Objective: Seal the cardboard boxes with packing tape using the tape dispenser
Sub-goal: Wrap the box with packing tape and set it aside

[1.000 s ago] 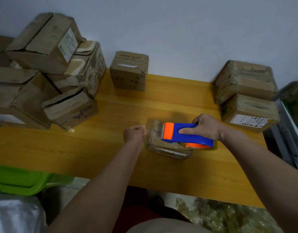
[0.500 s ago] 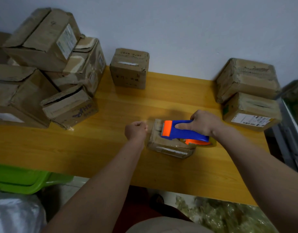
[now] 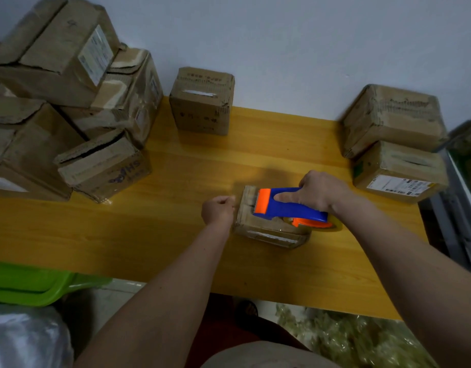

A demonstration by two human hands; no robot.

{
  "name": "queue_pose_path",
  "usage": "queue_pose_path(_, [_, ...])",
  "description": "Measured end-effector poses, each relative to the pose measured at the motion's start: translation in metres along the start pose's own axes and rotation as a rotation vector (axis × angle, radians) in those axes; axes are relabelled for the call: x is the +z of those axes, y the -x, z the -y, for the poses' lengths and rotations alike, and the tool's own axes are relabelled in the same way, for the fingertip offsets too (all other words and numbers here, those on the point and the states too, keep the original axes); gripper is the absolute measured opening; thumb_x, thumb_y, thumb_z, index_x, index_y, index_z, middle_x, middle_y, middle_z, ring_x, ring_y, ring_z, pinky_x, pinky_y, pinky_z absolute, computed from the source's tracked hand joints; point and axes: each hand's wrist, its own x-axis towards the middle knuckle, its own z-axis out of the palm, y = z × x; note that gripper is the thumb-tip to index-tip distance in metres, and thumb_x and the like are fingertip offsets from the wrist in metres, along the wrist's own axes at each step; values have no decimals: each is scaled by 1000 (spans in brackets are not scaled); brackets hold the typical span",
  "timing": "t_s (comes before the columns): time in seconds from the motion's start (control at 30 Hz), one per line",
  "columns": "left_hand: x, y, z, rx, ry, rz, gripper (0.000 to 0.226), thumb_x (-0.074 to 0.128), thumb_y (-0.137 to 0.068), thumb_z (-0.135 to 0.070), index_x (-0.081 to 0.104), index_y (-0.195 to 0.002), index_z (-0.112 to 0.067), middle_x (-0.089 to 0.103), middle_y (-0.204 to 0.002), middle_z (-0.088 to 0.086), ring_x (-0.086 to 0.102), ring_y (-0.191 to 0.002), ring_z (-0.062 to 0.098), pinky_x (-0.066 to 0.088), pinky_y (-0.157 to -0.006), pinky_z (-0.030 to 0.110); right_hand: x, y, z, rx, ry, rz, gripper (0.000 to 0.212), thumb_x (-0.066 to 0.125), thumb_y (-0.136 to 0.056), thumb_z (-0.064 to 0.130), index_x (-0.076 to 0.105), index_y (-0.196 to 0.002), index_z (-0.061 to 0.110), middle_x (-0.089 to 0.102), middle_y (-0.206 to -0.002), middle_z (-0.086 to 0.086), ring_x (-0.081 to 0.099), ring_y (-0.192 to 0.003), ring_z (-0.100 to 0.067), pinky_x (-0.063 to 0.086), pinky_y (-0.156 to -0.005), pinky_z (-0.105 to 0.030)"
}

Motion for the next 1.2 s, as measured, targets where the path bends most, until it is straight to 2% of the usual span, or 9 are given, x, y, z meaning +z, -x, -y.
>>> queue_pose_path(0.07, [3, 2, 6, 68, -92, 0, 17, 64, -92, -19, 74, -99, -8, 71, -92, 1, 63, -80, 12, 47, -68, 22, 1, 0, 2, 5, 19, 2, 64, 54, -61, 86, 54, -74, 22, 59, -69, 2, 54, -66, -14, 33, -49, -26])
queue_pose_path(0.2, [9, 6, 11, 189, -313, -20, 23, 57, -95, -24, 69, -78, -18, 68, -82, -1, 57, -68, 12, 41, -56, 24, 2, -2, 5, 10, 36, -8, 64, 54, -61, 86, 53, -73, 22, 59, -70, 2, 55, -65, -15, 34, -50, -26])
queue_pose_path(0.27, [9, 7, 7, 118, -401, -12, 22, 56, -95, -30, 65, -110, -17, 63, -115, 10, 60, -99, 26, 48, -76, 34, 1, -1, 6, 16, 35, -1, 65, 54, -61, 86, 52, -72, 22, 60, -70, 2, 55, -66, -15, 36, -50, -27])
queue_pose_path(0.37, [1, 6, 8, 47, -427, -2, 69, 61, -93, -24, 25, -151, -19, 38, -147, 9, 44, -130, 27, 43, -101, 40, 2, -1, 6, 16, 33, 5, 64, 54, -61, 86, 50, -72, 22, 59, -70, 2, 54, -66, -15, 36, -50, -27])
queue_pose_path(0.5, [-7, 21, 26, 425, -437, 149, 39, 43, -99, -7, 55, -134, -17, 62, -128, 2, 60, -111, 19, 52, -90, 36, 1, -3, 6, 24, 29, 22, 65, 55, -61, 85, 50, -75, 22, 58, -72, 1, 54, -67, -16, 38, -53, -28])
queue_pose_path(0.67, [-32, 13, 29, 311, -742, 467, 39, 35, -100, -24, 54, -125, 1, 46, -140, 23, 45, -126, 33, 38, -99, 40, 0, -4, 6, 3, 23, 70, 65, 56, -61, 84, 52, -77, 21, 60, -74, 1, 56, -69, -17, 45, -62, -31])
queue_pose_path(0.73, [-40, 8, 22, 420, -748, 576, 73, 52, -92, -35, 16, -152, -12, 8, -161, 7, 11, -146, 26, 18, -117, 46, -1, -4, 6, 4, 12, 87, 64, 57, -62, 83, 53, -76, 21, 60, -75, 1, 56, -69, -17, 45, -61, -30])
queue_pose_path(0.9, [-22, -4, -7, 875, -1242, 641, 152, 73, -47, -78, -31, -145, -26, -36, -151, -12, -35, -138, 12, -15, -113, 43, -4, -6, 8, 16, 3, 158, 65, 61, -62, 80, 55, -80, 18, 61, -79, -1, 58, -73, -19, 47, -65, -31])
queue_pose_path(1.2, [-4, -11, 2, 906, -1208, 551, 124, 78, -61, -65, 2, -151, -27, 11, -155, -5, 11, -144, 21, 4, -120, 50, -13, 1, -1, 4, -128, 360, 58, 67, -69, 68, 59, -81, 12, 67, -83, -8, 61, -71, -21, 45, -60, -27])
